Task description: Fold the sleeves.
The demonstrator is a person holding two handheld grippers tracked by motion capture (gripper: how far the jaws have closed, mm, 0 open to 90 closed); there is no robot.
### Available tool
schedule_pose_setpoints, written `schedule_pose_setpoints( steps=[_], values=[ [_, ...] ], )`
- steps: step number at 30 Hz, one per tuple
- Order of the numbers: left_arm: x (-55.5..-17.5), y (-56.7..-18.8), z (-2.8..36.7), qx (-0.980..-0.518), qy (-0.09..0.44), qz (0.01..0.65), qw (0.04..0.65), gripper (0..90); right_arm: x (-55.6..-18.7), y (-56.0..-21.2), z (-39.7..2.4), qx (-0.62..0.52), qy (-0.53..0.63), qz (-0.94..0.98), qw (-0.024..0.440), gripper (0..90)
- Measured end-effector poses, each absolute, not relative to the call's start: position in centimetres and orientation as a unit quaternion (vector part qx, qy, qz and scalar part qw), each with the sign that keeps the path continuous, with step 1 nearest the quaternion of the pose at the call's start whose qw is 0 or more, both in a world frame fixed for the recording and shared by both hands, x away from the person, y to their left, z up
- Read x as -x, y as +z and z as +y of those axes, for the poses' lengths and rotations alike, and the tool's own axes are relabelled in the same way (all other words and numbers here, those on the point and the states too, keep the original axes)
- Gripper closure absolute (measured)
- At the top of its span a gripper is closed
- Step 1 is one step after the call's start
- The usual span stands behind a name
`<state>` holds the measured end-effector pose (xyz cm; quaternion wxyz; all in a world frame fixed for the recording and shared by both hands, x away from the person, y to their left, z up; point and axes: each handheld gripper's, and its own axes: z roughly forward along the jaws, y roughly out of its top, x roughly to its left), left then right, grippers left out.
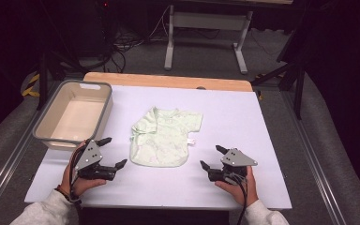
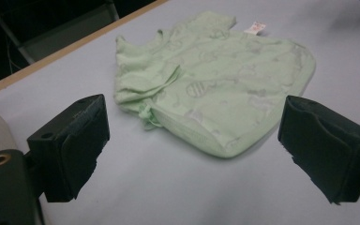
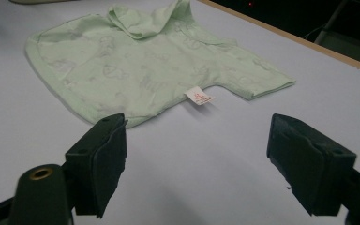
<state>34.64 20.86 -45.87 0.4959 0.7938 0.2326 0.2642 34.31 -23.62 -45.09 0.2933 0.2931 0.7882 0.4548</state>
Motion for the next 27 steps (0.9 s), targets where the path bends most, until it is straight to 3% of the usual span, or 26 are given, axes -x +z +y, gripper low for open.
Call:
schedule_pose_setpoints(
  steps=[11,27],
  values=[
    [-34.3,-46.5,21.7,-0.787,0.252,0.256,0.502,5.7,-37.1,-43.8,-23.4,-0.303,0.46,0.782,0.291,22.0],
    [-34.5,-46.9,21.6,-0.79,0.234,0.254,0.507,4.1,-48.8,-41.7,-23.0,-0.394,0.431,0.766,0.269,27.5]
  ],
)
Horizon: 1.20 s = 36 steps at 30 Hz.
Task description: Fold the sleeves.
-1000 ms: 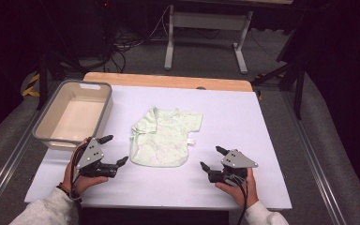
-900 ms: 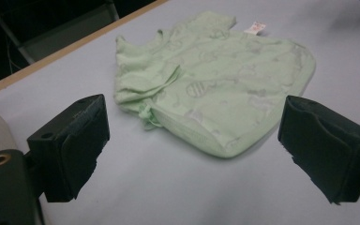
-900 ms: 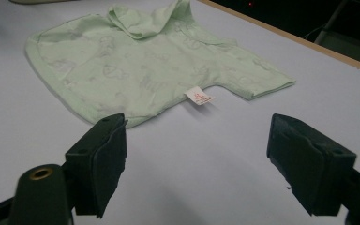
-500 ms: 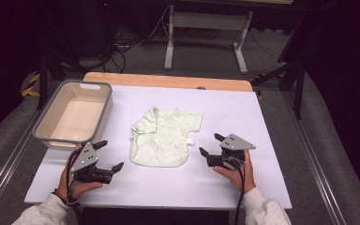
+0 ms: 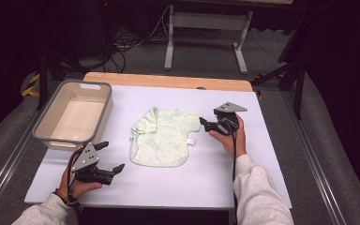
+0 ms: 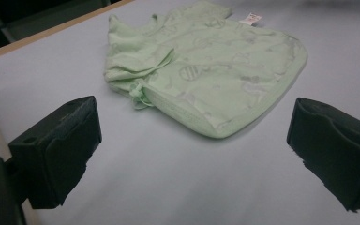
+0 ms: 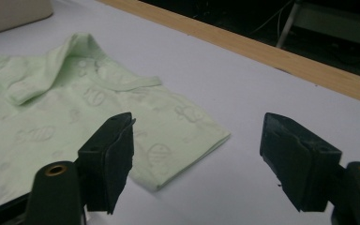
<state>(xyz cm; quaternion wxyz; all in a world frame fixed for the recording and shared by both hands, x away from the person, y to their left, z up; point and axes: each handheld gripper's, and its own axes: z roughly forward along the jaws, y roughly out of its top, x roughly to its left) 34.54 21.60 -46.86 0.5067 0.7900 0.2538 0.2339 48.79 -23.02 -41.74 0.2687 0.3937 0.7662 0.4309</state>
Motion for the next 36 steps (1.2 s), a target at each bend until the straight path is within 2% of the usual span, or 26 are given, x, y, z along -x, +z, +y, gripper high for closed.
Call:
schedule_pose_setpoints(
  steps=[7,11,20,22,24,25,27,28,32,36],
  values=[
    [-34.7,-46.9,21.7,-0.79,0.229,0.255,0.509,4.5,-52.0,-42.5,-22.3,-0.418,0.386,0.775,0.276,28.7],
    [-34.7,-46.9,21.9,-0.791,0.231,0.25,0.508,4.7,-53.8,-44.0,-21.6,-0.431,0.369,0.78,0.265,30.2],
    [-34.5,-46.6,22.1,-0.787,0.223,0.245,0.52,5.8,-55.8,-45.0,-21.7,-0.453,0.365,0.776,0.244,40.1],
    [-34.6,-46.5,22.2,-0.786,0.219,0.245,0.523,5.9,-56.1,-45.5,-21.6,-0.449,0.364,0.784,0.227,47.9],
    [-34.6,-46.5,22.3,-0.785,0.22,0.247,0.523,5.9,-56.1,-45.6,-21.5,-0.448,0.36,0.785,0.229,49.0],
    [-34.6,-46.5,22.3,-0.785,0.22,0.247,0.524,5.9,-56.1,-45.5,-21.3,-0.443,0.356,0.789,0.231,55.2],
    [-34.5,-46.5,22.3,-0.786,0.221,0.245,0.523,5.9,-55.9,-45.5,-21.1,-0.442,0.357,0.791,0.227,61.8],
    [-34.5,-46.5,22.3,-0.786,0.221,0.245,0.523,5.9,-55.9,-45.5,-21.1,-0.442,0.357,0.791,0.227,61.8],
    [-34.5,-46.5,22.1,-0.791,0.219,0.243,0.518,5.9,-55.7,-45.5,-20.8,-0.432,0.363,0.797,0.218,84.6],
    [-34.5,-46.6,21.9,-0.793,0.22,0.24,0.515,5.9,-55.6,-45.5,-20.5,-0.43,0.361,0.797,0.222,87.6]
  ],
)
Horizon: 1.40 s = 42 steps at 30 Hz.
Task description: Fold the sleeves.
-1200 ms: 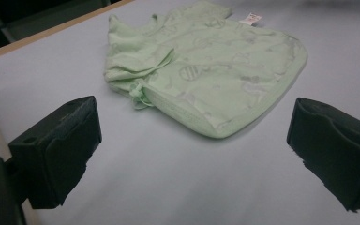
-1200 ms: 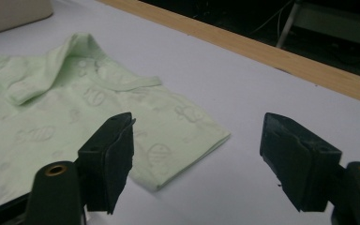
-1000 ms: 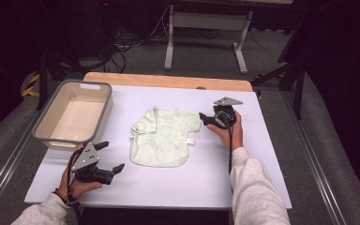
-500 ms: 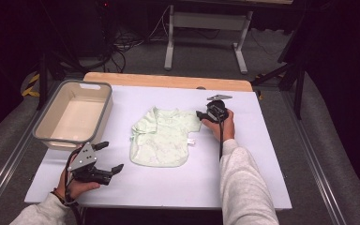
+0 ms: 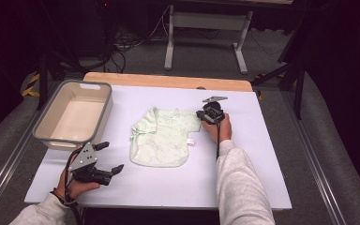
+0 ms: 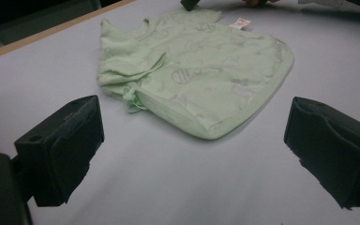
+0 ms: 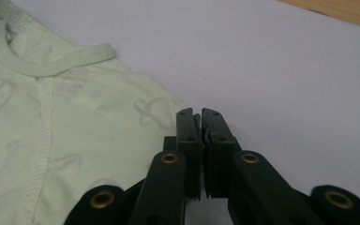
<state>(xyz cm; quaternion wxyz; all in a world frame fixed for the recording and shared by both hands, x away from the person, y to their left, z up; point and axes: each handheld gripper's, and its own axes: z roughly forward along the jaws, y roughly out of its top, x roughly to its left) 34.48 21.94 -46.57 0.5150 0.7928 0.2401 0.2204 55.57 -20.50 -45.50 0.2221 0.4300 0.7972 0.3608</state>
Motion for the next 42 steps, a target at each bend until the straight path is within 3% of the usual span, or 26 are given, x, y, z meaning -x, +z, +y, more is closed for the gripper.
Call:
schedule_pose_setpoints(
  steps=[14,27,34,42],
  values=[
    [-34.6,-46.6,21.7,-0.795,0.222,0.238,0.512,5.9,-53.5,-42.5,-17.9,-0.375,0.391,0.802,0.25,87.5],
    [-34.6,-46.6,21.6,-0.796,0.222,0.235,0.511,5.8,-51.1,-41.4,-12.6,-0.283,0.399,0.845,0.215,87.2],
    [-34.6,-46.6,21.6,-0.796,0.227,0.239,0.508,6.2,-50.1,-41.8,-10.9,-0.26,0.392,0.859,0.204,86.1],
    [-35.0,-46.8,21.4,-0.8,0.223,0.24,0.503,6.6,-51.8,-44.3,-10.7,-0.285,0.343,0.87,0.213,80.1]
  ],
)
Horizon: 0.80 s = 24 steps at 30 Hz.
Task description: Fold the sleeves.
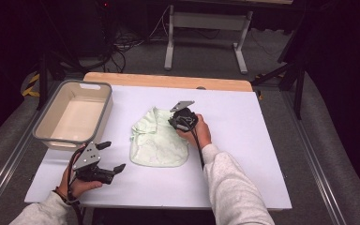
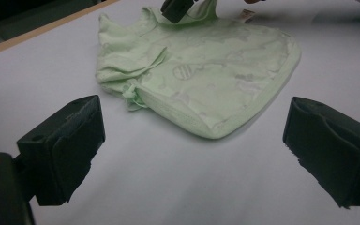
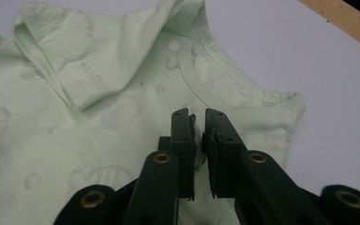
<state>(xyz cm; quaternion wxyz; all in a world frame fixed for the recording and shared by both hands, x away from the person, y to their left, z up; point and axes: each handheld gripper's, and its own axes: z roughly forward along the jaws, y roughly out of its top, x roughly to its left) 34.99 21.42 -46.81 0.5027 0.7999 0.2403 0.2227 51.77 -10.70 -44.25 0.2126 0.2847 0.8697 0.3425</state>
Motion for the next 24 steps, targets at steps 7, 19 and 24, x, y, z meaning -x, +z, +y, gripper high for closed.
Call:
schedule_pose_setpoints(
  steps=[7,19,24],
  values=[
    [-34.9,-46.7,21.4,-0.801,0.224,0.237,0.502,6.7,-51.2,-43.4,-10.9,-0.285,0.389,0.854,0.193,66.1],
    [-34.8,-46.8,21.1,-0.804,0.224,0.237,0.497,7.0,-50.4,-43.5,-16.3,-0.314,0.368,0.852,0.2,83.2],
    [-34.8,-46.8,21.1,-0.806,0.223,0.236,0.495,7.0,-49.5,-44.3,-16.2,-0.302,0.369,0.858,0.191,84.4]
  ],
)
